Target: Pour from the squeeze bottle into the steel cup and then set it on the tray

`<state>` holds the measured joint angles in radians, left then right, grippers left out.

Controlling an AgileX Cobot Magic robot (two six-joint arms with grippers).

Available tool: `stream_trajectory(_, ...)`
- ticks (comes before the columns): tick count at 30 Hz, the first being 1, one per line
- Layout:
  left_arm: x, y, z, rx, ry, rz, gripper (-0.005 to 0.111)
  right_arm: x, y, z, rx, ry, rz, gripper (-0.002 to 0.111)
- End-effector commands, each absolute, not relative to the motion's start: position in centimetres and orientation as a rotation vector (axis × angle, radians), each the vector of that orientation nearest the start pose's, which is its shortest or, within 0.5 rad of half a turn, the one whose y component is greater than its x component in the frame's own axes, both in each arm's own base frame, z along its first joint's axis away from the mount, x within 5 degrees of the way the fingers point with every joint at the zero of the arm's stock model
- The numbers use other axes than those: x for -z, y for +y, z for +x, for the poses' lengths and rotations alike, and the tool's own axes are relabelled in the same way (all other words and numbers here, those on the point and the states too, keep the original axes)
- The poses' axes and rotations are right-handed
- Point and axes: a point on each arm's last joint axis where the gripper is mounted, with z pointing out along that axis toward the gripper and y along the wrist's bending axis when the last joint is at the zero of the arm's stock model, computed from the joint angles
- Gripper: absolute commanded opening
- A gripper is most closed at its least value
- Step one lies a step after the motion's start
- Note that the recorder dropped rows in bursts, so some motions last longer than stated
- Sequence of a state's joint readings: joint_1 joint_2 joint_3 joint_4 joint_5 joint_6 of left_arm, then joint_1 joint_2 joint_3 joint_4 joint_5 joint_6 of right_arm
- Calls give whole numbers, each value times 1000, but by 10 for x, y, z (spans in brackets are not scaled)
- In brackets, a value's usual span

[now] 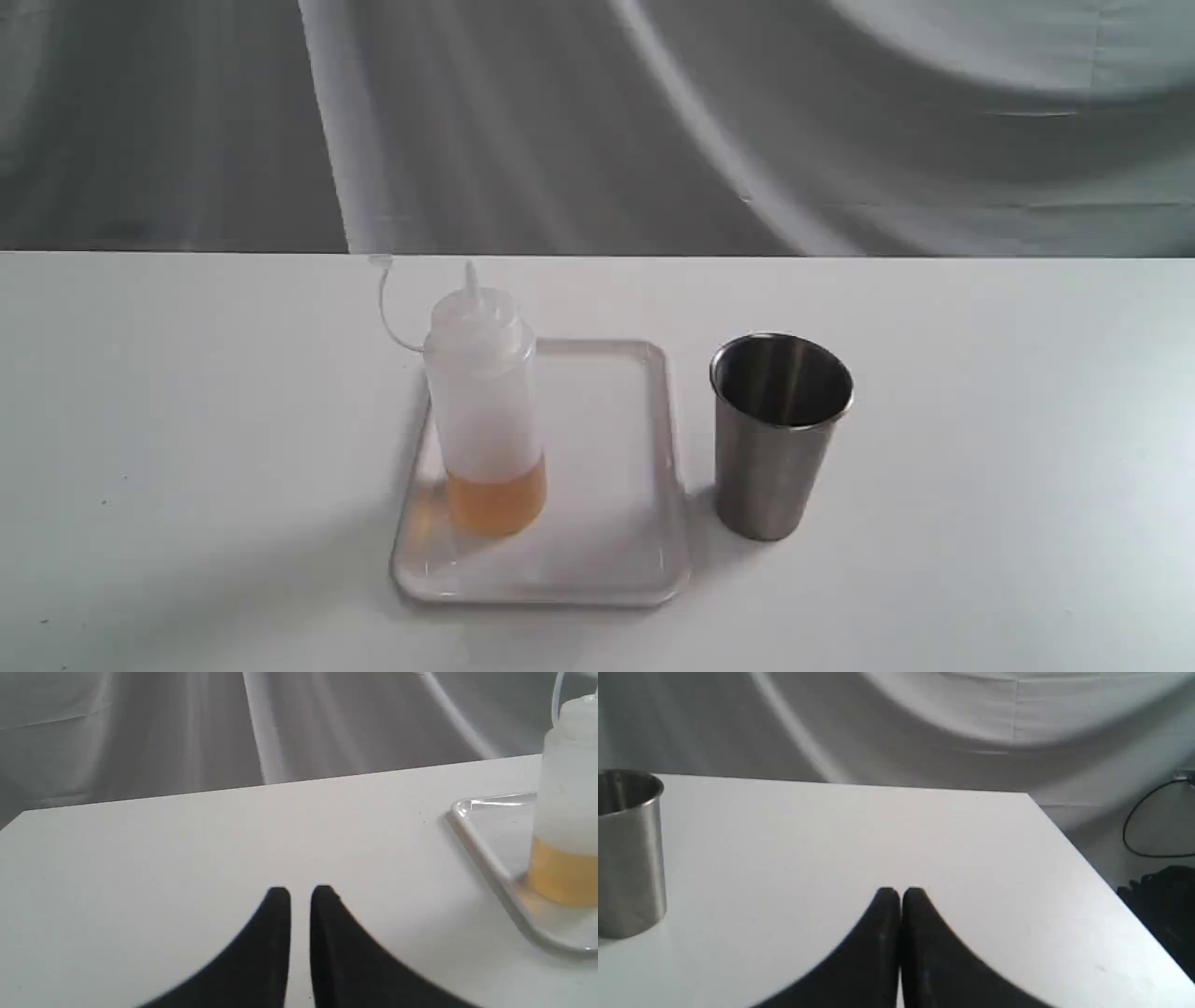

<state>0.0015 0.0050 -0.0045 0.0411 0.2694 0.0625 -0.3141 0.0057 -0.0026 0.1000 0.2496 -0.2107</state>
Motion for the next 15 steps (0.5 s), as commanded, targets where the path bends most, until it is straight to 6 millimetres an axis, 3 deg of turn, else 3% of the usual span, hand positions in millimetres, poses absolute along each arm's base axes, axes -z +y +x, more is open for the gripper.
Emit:
stream_trajectory(1, -189, 1, 55, -85, 1744, 81, 8, -185, -14, 52, 286, 1798, 162, 0)
stream_trajectory(15, -189, 1, 55, -85, 1744, 81, 8, -183, -17, 51, 312, 1820, 212, 0)
